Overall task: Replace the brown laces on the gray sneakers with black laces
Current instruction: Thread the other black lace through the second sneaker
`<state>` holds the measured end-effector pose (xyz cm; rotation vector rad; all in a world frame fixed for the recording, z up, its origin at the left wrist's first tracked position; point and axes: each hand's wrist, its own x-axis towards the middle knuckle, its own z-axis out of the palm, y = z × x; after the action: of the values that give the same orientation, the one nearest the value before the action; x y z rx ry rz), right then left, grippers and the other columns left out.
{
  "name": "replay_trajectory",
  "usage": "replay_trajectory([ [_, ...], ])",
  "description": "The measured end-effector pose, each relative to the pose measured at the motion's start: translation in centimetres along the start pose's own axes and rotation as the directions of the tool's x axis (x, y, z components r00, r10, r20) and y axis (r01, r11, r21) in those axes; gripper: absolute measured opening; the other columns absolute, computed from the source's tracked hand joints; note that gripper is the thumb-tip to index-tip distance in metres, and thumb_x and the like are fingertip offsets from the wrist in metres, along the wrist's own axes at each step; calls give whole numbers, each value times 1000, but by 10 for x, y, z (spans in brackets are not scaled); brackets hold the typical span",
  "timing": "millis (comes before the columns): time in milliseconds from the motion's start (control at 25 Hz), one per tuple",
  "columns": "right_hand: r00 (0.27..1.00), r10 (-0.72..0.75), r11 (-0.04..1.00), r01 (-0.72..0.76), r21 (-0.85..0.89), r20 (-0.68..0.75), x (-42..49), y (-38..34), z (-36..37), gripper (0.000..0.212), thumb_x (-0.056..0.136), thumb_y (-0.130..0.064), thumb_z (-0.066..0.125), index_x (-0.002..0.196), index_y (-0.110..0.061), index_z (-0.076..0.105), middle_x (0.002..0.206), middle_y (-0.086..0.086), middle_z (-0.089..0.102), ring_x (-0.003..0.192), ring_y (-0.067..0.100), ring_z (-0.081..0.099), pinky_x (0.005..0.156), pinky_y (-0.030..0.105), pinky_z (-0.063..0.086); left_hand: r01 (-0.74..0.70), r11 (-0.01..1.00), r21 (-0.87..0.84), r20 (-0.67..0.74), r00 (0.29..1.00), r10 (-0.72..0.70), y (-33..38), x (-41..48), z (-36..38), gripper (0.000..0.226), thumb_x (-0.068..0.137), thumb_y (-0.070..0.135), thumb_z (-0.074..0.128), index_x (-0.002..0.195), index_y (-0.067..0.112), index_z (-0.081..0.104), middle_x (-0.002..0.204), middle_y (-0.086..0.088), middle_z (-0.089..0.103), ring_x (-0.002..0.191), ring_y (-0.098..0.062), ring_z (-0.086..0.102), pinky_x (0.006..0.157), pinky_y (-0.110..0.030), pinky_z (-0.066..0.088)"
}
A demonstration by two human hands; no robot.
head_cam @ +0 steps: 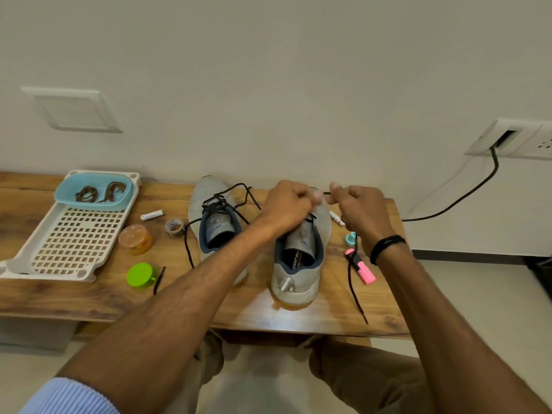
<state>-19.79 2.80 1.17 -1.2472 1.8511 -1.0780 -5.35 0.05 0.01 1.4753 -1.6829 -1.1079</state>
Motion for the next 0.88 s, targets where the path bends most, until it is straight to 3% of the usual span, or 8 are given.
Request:
replay_trajectory([
  [80, 997, -9, 1000, 7, -28, -74, 3, 4, -8, 36, 94, -39, 59, 67, -17, 70, 54, -9, 55, 56, 5, 50, 65, 31, 46, 184, 983, -16, -312, 933, -179, -7, 8, -13, 31, 93, 23, 58, 65, 12, 63, 58, 0, 56, 54, -13, 51, 52, -27, 42],
  [160, 997, -22, 1000, 21, -15, -77, 4, 6, -10, 37, 94, -40, 59, 70, -15, 70, 54, -8, 55, 55, 5, 50, 65, 32, 47, 301, 942, 145, -464, 862, -204, -12, 6, -24, 11, 89, 19, 56, 89, 15, 67, 79, 2, 62, 75, -16, 59, 65, -27, 42],
  [280, 998, -44, 999, 43, 18, 40, 1, 2, 1, 38, 94, -42, 59, 69, -16, 71, 50, -14, 55, 51, 1, 48, 60, 27, 42, -31, 932, 362, -237, 964, 124, -8, 0, -14, 62, 81, 16, 60, 142, 23, 46, 137, -1, 52, 125, -22, 40, 102, -35, 38],
  [400, 997, -44, 998, 40, 58, 69, 2, 2, 4, 43, 95, -46, 56, 73, -13, 72, 55, 2, 53, 52, 15, 43, 54, 29, 39, -222, 965, 142, 78, 974, 213, 6, -7, 1, 25, 95, 27, 59, 117, 23, 71, 106, 9, 72, 105, -9, 61, 100, -39, 49],
  [520, 997, -38, 998, 35, 47, 69, 3, 6, -4, 34, 95, -41, 58, 79, -17, 75, 65, 6, 60, 56, 16, 44, 57, 28, 40, -53, 979, 198, -211, 973, 95, -9, 5, -8, 30, 99, 32, 51, 85, 20, 75, 82, 7, 72, 81, -10, 66, 88, -40, 55],
  [640, 998, -44, 999, 44, -14, 45, 4, 10, -8, 27, 99, -26, 54, 92, -9, 74, 68, -6, 62, 61, 8, 53, 58, 24, 46, 249, 898, 362, -484, 874, -47, -16, 8, -29, 29, 99, 29, 45, 96, 15, 70, 94, -4, 71, 95, -20, 57, 90, -37, 43],
  [760, 994, -7, 998, 0, 58, 109, 5, 12, -1, 19, 100, -7, 49, 104, -3, 68, 76, 6, 65, 65, 15, 62, 58, 23, 54, 17, 813, 582, -247, 956, 157, -16, 4, -27, 55, 97, 26, 49, 149, 16, 37, 149, -11, 42, 137, -27, 33, 112, -46, 29],
  [880, 991, -8, 984, -16, 178, 132, 4, 9, 6, 9, 97, -8, 57, 96, -3, 64, 79, 13, 72, 66, 23, 71, 69, 36, 60, -347, 887, 306, 63, 937, 345, -10, 3, -5, 53, 99, 24, 56, 149, 19, 40, 143, -4, 54, 134, -20, 45, 111, -37, 33],
])
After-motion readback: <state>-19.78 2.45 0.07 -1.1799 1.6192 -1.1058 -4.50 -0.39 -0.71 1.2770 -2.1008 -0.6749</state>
